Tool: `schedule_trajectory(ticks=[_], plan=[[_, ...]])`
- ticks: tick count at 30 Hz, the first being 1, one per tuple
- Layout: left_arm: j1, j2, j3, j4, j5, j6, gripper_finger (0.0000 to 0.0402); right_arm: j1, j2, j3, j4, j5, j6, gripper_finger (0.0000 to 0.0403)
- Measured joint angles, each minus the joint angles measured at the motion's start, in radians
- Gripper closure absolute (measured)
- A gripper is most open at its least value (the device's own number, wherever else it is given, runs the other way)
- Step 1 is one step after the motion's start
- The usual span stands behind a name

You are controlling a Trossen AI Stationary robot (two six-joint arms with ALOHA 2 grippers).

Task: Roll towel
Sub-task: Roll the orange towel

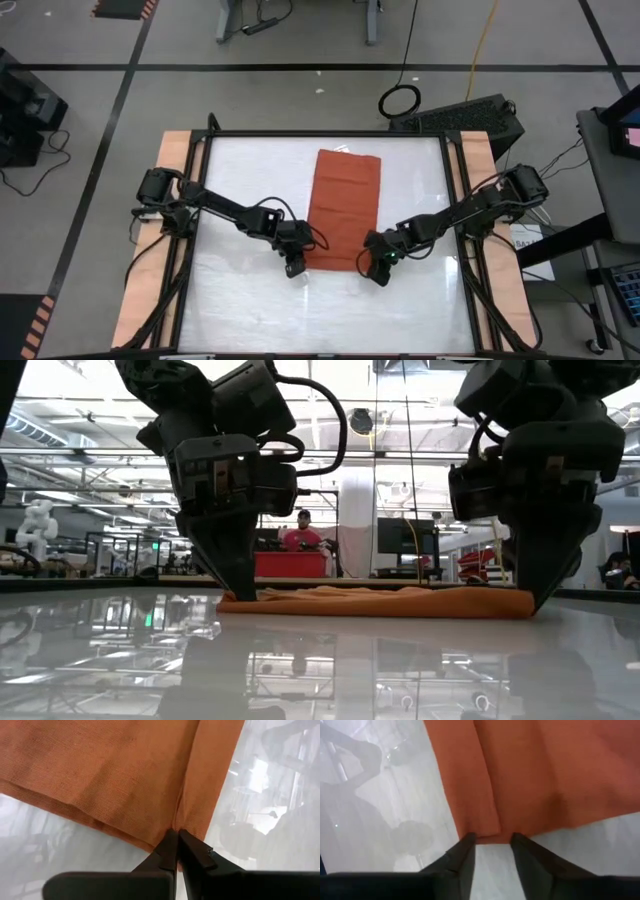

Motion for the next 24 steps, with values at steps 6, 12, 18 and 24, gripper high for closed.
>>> schedule_trajectory(ticks=[6, 12, 18, 24], plan=[[0.000, 0.000, 0.000, -0.003, -0.005, 0.000, 0.0384, 0.022, -0.047, -0.001, -0.054, 0.038, -0.015, 0.0240], [0.000, 0.000, -0.001, -0.002, -0.005, 0.006, 0.0383, 0.066, -0.163, -0.002, -0.147, 0.125, -0.059, 0.0239], [0.000, 0.001, -0.001, -0.002, -0.005, 0.009, 0.0383, 0.146, -0.204, 0.000, 0.034, 0.246, -0.227, 0.0239], [0.003, 0.001, -0.001, -0.001, -0.002, 0.010, 0.0383, 0.169, -0.114, 0.000, 0.123, 0.301, -0.318, 0.0240]])
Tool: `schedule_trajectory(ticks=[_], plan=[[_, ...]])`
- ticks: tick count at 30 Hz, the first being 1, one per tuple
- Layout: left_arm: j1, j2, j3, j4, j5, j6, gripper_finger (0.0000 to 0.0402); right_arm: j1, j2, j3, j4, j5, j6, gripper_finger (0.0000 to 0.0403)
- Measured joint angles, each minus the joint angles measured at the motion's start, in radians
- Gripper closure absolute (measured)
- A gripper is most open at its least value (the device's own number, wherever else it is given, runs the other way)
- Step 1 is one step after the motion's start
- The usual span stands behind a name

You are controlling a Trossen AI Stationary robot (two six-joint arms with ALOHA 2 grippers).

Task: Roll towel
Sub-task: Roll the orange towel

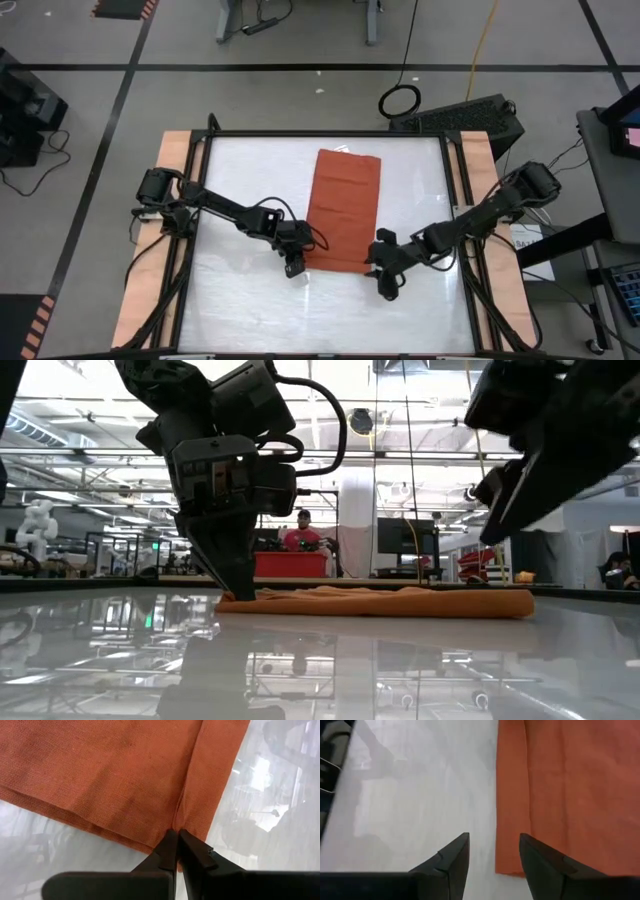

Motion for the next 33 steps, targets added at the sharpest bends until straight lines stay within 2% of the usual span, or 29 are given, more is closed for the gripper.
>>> schedule_trajectory(ticks=[5, 18, 29, 33], plan=[[0.000, 0.001, 0.000, 0.000, 0.003, 0.016, 0.0383, 0.000, 0.078, 0.000, 0.028, -0.006, 0.001, 0.0259], [0.001, 0.001, -0.001, 0.001, 0.005, 0.018, 0.0383, -0.006, 0.108, 0.001, 0.018, -0.006, -0.004, 0.0342], [0.001, 0.002, 0.008, -0.018, 0.030, 0.060, 0.0382, -0.007, 0.195, 0.005, 0.037, -0.049, 0.109, 0.0383], [0.011, -0.018, 0.035, -0.075, 0.023, 0.113, 0.0358, -0.007, 0.195, 0.005, 0.035, -0.054, 0.124, 0.0394]])
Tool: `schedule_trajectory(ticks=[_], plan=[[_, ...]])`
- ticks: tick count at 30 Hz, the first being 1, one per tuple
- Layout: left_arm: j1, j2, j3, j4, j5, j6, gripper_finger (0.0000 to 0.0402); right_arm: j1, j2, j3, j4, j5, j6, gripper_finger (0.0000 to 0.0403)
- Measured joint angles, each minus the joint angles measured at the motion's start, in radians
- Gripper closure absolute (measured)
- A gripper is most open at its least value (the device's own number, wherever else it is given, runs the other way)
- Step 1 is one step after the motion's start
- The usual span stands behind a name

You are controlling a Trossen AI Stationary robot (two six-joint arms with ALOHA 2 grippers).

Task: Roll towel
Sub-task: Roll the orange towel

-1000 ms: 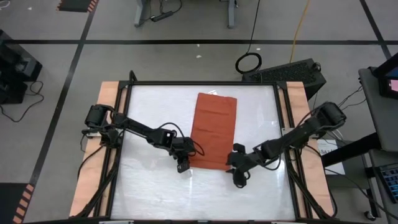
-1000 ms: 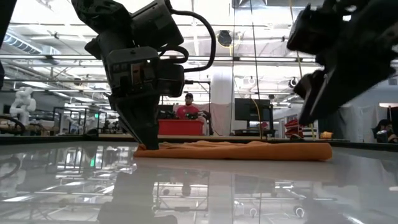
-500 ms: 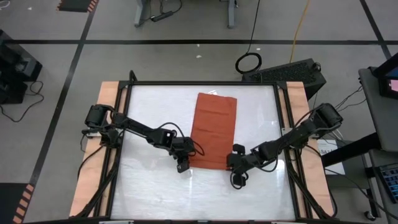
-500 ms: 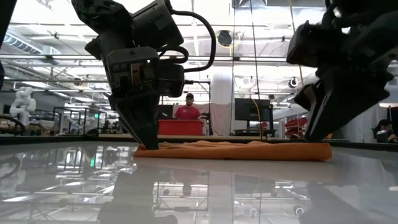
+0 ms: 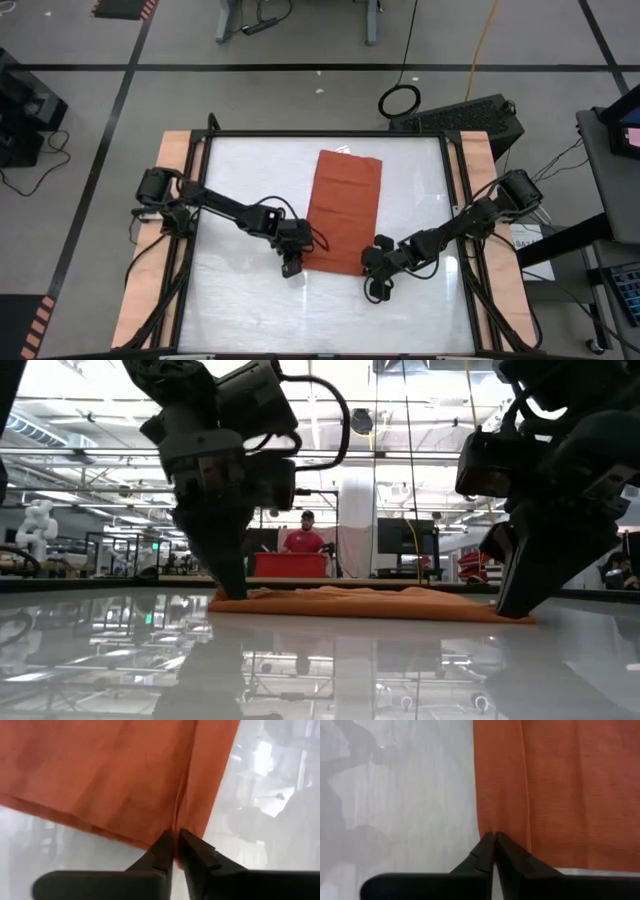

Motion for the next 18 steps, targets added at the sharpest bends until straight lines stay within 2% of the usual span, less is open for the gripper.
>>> schedule_trajectory(ticks=[9, 14, 18], plan=[[0.049, -0.184, 0.017, -0.102, -0.083, 0.120, 0.0242, 0.000, -0.005, -0.002, -0.008, -0.008, 0.008, 0.0401], [-0.005, -0.218, 0.019, -0.079, 0.015, 0.296, 0.0227, 0.000, -0.005, -0.003, -0.008, -0.008, 0.003, 0.0401], [-0.081, -0.183, 0.013, -0.052, 0.035, 0.447, 0.0227, -0.002, -0.004, -0.003, -0.009, -0.010, 0.003, 0.0401]])
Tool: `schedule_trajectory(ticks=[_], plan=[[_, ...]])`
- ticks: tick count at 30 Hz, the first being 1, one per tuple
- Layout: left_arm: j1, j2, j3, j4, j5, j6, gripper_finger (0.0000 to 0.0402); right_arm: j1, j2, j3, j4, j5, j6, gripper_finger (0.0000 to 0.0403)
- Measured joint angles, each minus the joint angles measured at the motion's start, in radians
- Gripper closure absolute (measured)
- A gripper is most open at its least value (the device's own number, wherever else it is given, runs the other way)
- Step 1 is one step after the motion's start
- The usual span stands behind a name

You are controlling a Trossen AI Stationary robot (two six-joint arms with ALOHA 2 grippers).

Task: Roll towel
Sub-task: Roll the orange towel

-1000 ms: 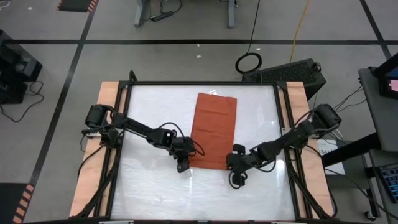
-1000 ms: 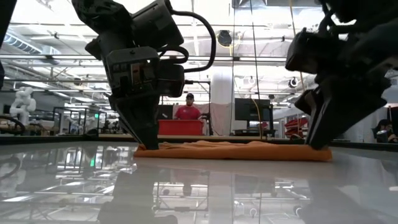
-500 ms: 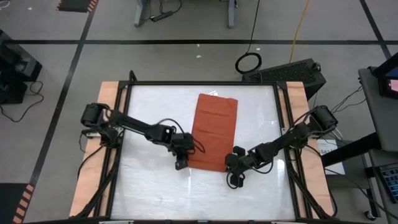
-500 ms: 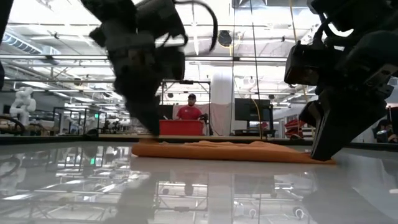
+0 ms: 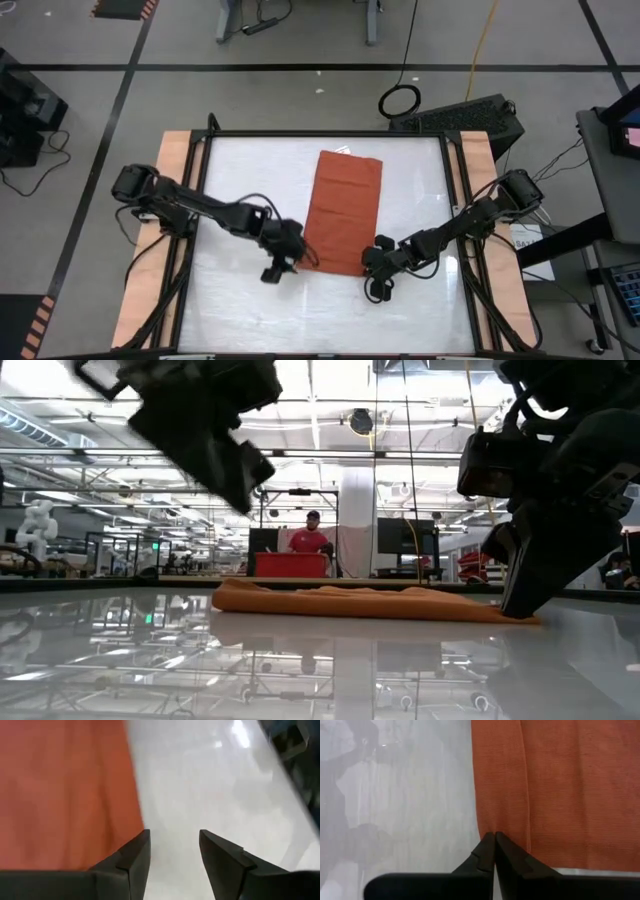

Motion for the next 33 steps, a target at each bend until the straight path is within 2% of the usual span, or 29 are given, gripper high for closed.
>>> schedule_trajectory(ticks=[6, 10, 14, 25, 28, 33], plan=[[-0.062, 0.068, -0.004, 0.023, -0.101, 0.121, 0.0227, 0.000, 0.000, 0.000, -0.002, 0.000, 0.006, 0.0401], [-0.067, 0.107, -0.004, 0.047, -0.121, 0.159, 0.0227, 0.000, 0.000, 0.000, -0.002, 0.001, 0.005, 0.0401], [-0.065, 0.149, -0.003, 0.051, -0.197, 0.170, 0.0227, 0.000, 0.001, 0.000, -0.003, 0.002, 0.005, 0.0401], [-0.061, 0.222, 0.000, 0.078, -0.277, 0.130, 0.0230, 0.000, 0.001, 0.000, -0.001, 0.005, 0.022, 0.0401], [-0.056, 0.223, 0.000, 0.083, -0.300, 0.128, 0.0252, 0.000, 0.001, -0.001, 0.000, 0.004, 0.024, 0.0401], [-0.040, 0.224, 0.000, 0.085, -0.326, 0.136, 0.0326, 0.000, 0.001, -0.001, 0.003, 0.003, 0.024, 0.0401]])
